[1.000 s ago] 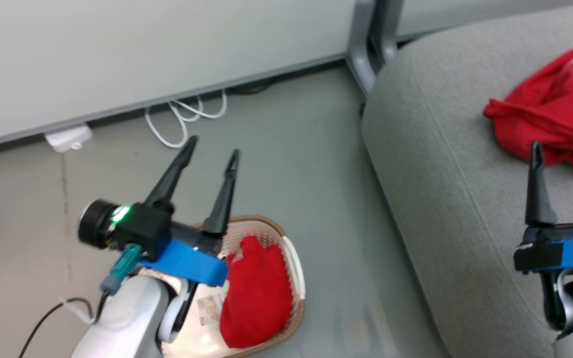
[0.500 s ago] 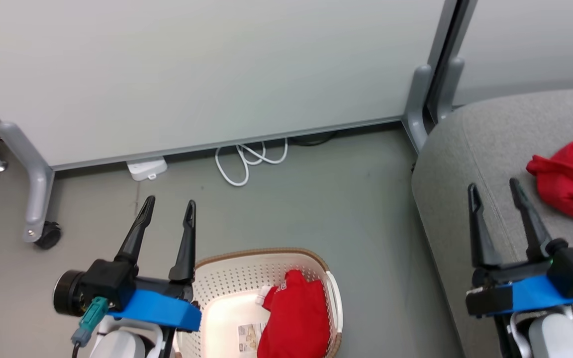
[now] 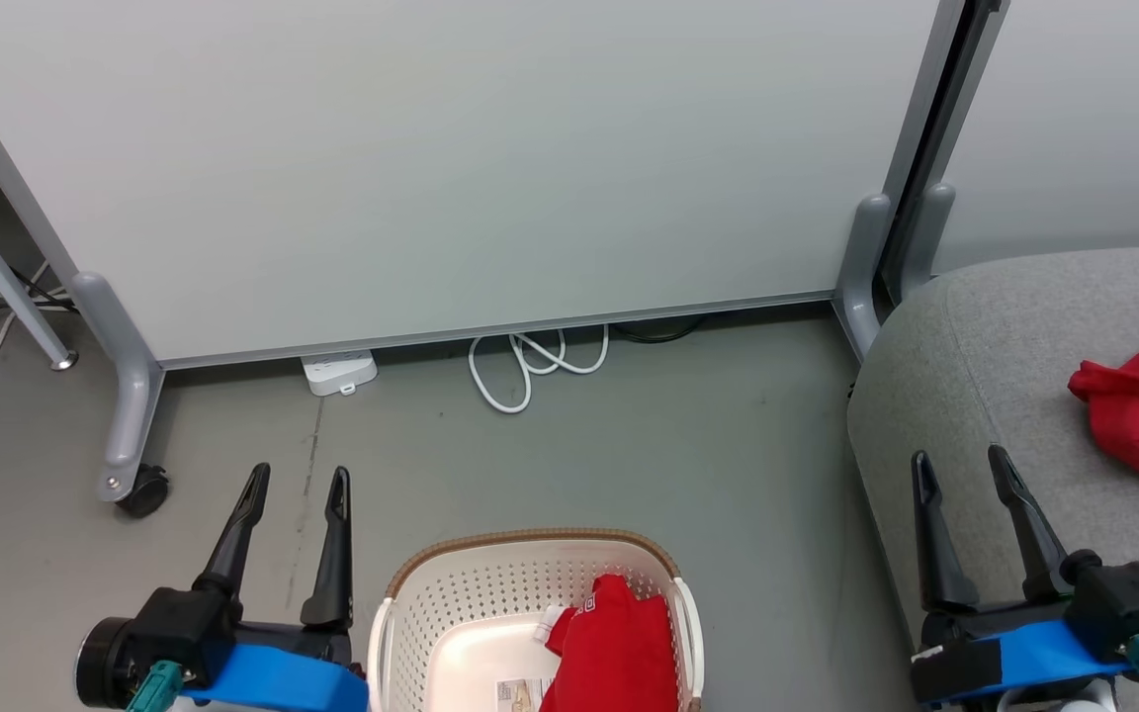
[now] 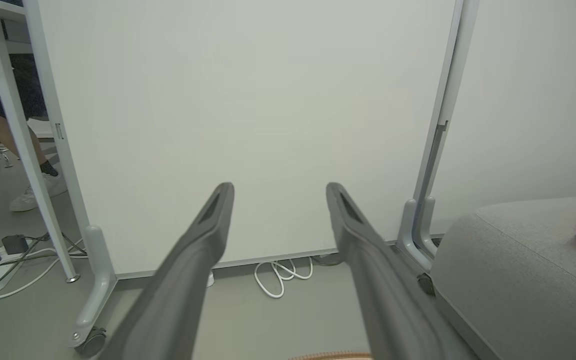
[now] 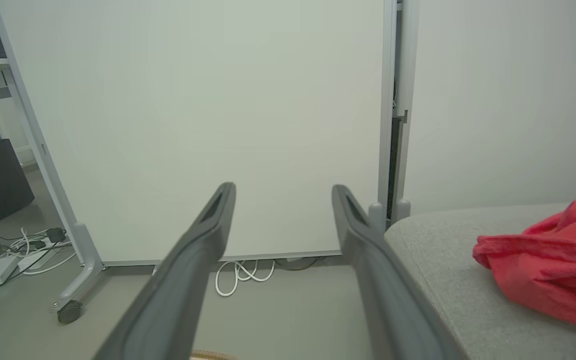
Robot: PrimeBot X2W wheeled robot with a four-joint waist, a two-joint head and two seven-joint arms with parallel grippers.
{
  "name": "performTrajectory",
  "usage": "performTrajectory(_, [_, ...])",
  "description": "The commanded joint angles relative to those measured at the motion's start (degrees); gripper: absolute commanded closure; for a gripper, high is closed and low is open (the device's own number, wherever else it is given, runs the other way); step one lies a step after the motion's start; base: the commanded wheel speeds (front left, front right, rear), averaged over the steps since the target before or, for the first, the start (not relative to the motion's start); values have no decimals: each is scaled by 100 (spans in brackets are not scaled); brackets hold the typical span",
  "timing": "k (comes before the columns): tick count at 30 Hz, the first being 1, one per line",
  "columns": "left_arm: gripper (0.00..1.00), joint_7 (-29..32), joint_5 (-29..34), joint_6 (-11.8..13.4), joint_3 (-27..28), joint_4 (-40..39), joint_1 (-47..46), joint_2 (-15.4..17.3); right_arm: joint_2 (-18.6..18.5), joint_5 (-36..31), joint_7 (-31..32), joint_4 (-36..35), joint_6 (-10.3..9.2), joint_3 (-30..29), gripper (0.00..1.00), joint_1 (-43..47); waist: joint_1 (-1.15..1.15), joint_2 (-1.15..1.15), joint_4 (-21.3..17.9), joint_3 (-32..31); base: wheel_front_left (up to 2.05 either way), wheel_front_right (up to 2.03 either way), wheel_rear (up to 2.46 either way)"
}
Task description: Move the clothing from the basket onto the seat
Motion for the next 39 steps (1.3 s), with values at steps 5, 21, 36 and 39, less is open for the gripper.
performTrajectory(5, [0, -17, 122, -135, 220, 23, 202, -68, 75, -29, -4, 81, -5, -42, 0, 156, 0, 0, -7, -33, 0, 0, 0])
performTrajectory(21, [0, -17, 227, -283, 406, 130, 179, -152, 131, -57, -5, 164, -4, -23, 0, 102, 0, 0, -59, 36, 0, 0, 0])
performTrajectory(36, [0, -16, 92, -434, -214, 1115, -997, -154, 32, -56, -5, -40, -4, 12, 0, -346, 0, 0, -405, 776, 0, 0, 0])
performTrajectory(39, [0, -16, 93, -454, -405, 1504, -1386, -152, 10, -58, -5, -106, -5, 7, 0, -542, 0, 0, -540, 1073, 0, 0, 0])
